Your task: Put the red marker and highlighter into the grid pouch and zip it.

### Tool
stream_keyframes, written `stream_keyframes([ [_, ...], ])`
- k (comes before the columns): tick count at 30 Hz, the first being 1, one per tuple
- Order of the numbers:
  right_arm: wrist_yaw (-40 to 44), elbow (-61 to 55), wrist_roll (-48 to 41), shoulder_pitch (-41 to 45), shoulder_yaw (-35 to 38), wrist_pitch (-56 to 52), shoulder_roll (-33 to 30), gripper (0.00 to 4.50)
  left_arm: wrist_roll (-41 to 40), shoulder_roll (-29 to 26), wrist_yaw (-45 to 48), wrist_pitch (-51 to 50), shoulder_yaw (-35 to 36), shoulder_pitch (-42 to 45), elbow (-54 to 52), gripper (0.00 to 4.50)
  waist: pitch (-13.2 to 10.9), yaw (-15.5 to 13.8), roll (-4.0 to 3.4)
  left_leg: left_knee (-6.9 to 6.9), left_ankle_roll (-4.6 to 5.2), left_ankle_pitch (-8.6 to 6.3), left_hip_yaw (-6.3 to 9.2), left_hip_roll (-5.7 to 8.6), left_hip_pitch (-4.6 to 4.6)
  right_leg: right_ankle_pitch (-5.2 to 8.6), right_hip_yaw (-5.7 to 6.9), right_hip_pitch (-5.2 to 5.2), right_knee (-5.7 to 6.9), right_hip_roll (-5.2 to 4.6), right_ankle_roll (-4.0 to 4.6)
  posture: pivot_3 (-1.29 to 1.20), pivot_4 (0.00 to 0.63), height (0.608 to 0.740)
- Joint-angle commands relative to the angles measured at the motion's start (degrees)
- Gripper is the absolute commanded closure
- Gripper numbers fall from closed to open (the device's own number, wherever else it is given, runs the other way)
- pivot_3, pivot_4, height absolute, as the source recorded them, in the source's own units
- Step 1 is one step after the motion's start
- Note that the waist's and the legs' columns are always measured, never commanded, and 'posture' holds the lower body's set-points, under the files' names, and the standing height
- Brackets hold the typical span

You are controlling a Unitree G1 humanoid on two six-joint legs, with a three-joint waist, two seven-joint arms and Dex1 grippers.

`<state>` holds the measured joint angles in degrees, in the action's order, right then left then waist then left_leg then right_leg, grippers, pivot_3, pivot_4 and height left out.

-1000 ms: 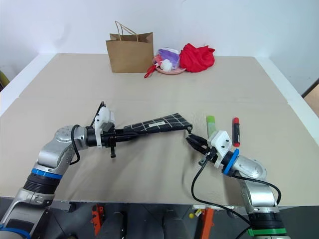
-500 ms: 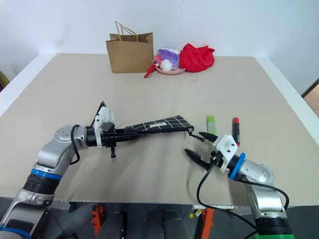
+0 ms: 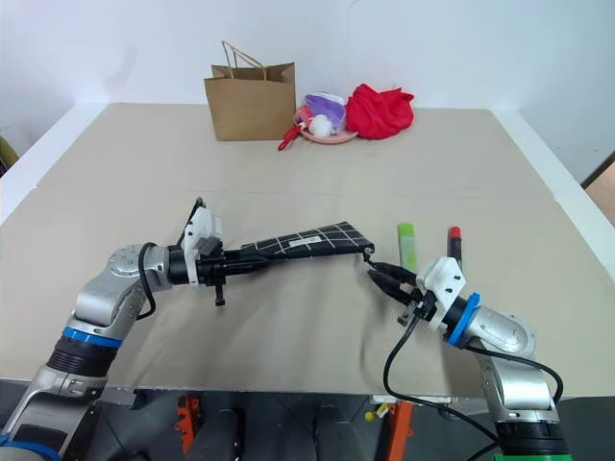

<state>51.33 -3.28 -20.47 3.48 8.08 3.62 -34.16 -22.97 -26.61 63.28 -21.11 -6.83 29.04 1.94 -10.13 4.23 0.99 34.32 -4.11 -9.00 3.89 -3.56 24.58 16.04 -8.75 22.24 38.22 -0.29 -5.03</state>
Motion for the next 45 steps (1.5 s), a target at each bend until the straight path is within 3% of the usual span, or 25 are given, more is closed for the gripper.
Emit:
stream_keyframes([
  [1,-0.35,-2.29,-0.39,1.08,0.63,0.01,-0.43,4.46,-0.78,-0.03,-0.07,0.38,0.68,0.43,-2.32,4.5,0.0,0.0,0.0,0.0,0.0,0.0,0.0,0.0,0.0,0.0,0.0,0.0,0.0,0.0,0.0,0.0,0.15,0.74],
  [12,1.15,-2.53,-0.05,2.03,-0.58,0.99,-0.92,4.46,-0.59,-0.25,-0.15,0.33,0.79,0.22,-2.16,4.5,0.0,-0.01,0.0,0.0,0.0,0.0,0.0,0.0,0.0,0.0,0.0,0.0,0.0,0.0,0.0,0.0,0.15,0.74],
  [26,5.17,-14.29,-2.51,4.99,-8.02,-8.26,-2.39,4.46,0.85,1.18,-0.98,2.67,-0.3,0.63,-1.84,4.5,0.0,0.02,0.0,0.01,0.0,0.0,0.01,0.0,0.0,0.0,0.0,0.0,0.0,0.0,-0.01,0.0,0.15,0.74],
  [45,4.18,-10.33,1.46,15.8,-18.27,-12.83,4.14,4.46,1.39,3.87,-2.8,5.11,-0.9,2.1,-1.43,4.5,0.0,-0.01,0.0,0.04,-0.01,0.0,0.02,0.0,0.04,-0.02,0.01,0.02,0.0,0.0,-0.02,0.0,0.15,0.74],
])
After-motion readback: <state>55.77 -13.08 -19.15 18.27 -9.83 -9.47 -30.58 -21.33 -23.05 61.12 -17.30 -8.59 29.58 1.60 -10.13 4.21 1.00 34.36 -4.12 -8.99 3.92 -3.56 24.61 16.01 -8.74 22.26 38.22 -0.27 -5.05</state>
